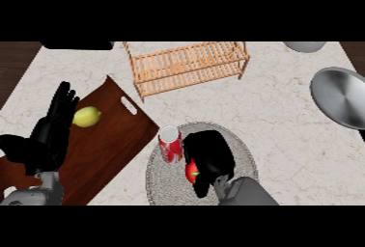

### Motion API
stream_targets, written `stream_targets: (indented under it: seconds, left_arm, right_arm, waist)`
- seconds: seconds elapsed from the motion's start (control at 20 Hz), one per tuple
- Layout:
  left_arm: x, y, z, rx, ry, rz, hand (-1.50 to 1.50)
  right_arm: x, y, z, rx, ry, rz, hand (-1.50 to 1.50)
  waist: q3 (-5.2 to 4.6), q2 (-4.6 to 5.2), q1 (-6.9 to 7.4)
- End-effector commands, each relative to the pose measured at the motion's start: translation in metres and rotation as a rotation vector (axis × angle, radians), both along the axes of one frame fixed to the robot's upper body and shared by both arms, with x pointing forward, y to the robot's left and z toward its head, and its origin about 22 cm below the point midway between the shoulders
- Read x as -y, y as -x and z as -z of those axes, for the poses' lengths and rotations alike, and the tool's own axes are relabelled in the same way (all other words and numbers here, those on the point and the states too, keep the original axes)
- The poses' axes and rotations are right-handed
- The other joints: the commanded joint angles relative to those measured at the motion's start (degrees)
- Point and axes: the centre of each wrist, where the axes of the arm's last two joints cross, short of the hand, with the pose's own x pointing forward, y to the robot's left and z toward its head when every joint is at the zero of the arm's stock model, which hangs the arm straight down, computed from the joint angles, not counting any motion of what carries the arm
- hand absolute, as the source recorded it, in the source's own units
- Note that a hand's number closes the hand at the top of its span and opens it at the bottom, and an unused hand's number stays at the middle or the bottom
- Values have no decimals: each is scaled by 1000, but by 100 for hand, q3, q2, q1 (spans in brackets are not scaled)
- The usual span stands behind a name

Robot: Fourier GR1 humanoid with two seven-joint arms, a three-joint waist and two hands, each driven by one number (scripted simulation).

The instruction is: Pick the tomato from the placemat and place it in the tiered shelf

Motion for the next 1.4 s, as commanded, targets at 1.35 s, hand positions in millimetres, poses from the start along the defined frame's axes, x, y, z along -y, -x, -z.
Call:
stream_targets:
  seconds: [1.35]
  left_arm:
    - [-18, -5, -4, 1, 11, -1, 0]
  right_arm:
    - [-15, -80, -154, 438, -440, 448, 150]
  waist:
    - [8, 19, -92]
